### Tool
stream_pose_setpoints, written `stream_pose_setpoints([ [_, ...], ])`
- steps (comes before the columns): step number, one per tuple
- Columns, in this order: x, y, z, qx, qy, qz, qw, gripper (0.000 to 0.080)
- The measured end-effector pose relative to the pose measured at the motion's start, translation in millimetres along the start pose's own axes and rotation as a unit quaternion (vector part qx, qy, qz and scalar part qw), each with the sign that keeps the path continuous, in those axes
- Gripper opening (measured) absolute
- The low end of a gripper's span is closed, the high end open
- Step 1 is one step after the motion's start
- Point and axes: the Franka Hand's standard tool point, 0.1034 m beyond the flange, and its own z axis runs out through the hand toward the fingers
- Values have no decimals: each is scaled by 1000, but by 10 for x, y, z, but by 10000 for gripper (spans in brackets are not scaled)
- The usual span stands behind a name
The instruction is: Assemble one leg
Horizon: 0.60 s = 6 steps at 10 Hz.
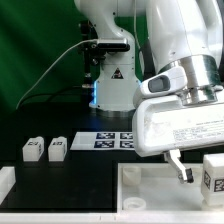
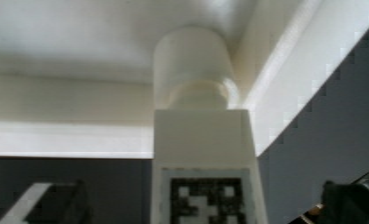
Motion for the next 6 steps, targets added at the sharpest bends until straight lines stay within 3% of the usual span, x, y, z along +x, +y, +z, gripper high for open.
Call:
stream_pose_setpoints([
  [2, 49, 35, -79, 0, -21, 3, 1000, 649],
  [4, 285, -1, -343, 1, -40, 1, 999, 649],
  [5, 298, -35, -351, 4, -55, 2, 998, 649],
  [6, 277, -106, -347, 14, -114, 6, 993, 649],
])
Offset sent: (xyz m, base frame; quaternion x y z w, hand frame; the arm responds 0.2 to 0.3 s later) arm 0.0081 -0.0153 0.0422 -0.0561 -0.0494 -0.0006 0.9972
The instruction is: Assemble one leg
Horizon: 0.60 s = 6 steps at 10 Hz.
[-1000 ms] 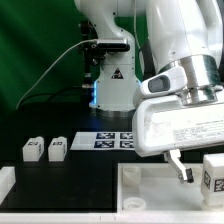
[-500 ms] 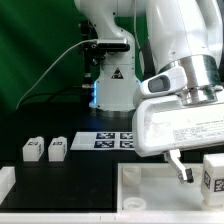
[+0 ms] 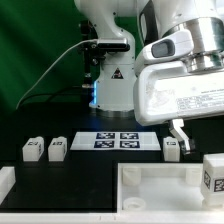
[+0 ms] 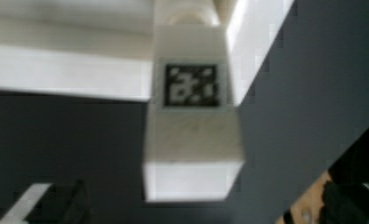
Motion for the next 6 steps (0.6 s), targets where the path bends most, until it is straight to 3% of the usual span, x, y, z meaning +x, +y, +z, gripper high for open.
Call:
stream_pose_setpoints([
  [3, -98, 40, 175, 17, -139, 7, 990, 649],
  [6, -142, 70, 224, 35, -242, 14, 970, 649],
])
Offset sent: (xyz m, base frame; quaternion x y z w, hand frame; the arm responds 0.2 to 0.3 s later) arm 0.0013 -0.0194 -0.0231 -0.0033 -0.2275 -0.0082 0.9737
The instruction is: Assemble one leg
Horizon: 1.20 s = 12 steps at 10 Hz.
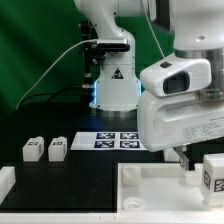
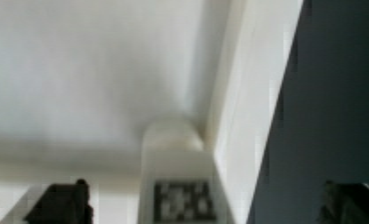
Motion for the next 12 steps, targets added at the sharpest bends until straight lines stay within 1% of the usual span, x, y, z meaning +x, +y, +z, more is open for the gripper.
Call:
stream_pose_setpoints([
  [1, 74, 36, -4, -1, 14, 3, 1000, 649],
  [3, 113, 37, -37, 0, 13, 4, 1000, 649],
  [5, 246, 86, -70, 1, 19, 4, 1000, 649],
  [7, 246, 86, -61, 1, 18, 5, 1000, 649],
  [8, 245, 86, -59, 1, 18, 4, 1000, 534],
  [9, 244, 85, -56, 1, 18, 4, 1000, 397],
  [10, 245, 86, -57, 1, 18, 5, 1000, 397],
  [11, 245, 86, -57, 1, 18, 5, 1000, 293],
  [12, 245, 86, -57, 1, 18, 7, 1000, 294],
])
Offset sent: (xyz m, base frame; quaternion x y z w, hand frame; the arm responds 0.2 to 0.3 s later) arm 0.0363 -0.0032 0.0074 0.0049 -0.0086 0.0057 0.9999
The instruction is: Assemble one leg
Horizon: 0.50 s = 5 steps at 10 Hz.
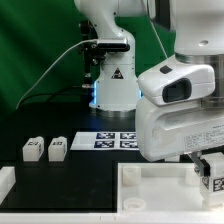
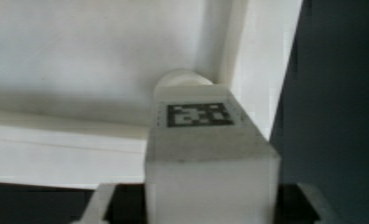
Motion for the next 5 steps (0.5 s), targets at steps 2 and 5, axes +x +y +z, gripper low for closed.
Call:
stream_pose_setpoints([
  [2, 14, 5, 3, -2, 14, 30, 999, 294],
  [5, -75, 62, 4, 19, 85, 303, 949, 295],
])
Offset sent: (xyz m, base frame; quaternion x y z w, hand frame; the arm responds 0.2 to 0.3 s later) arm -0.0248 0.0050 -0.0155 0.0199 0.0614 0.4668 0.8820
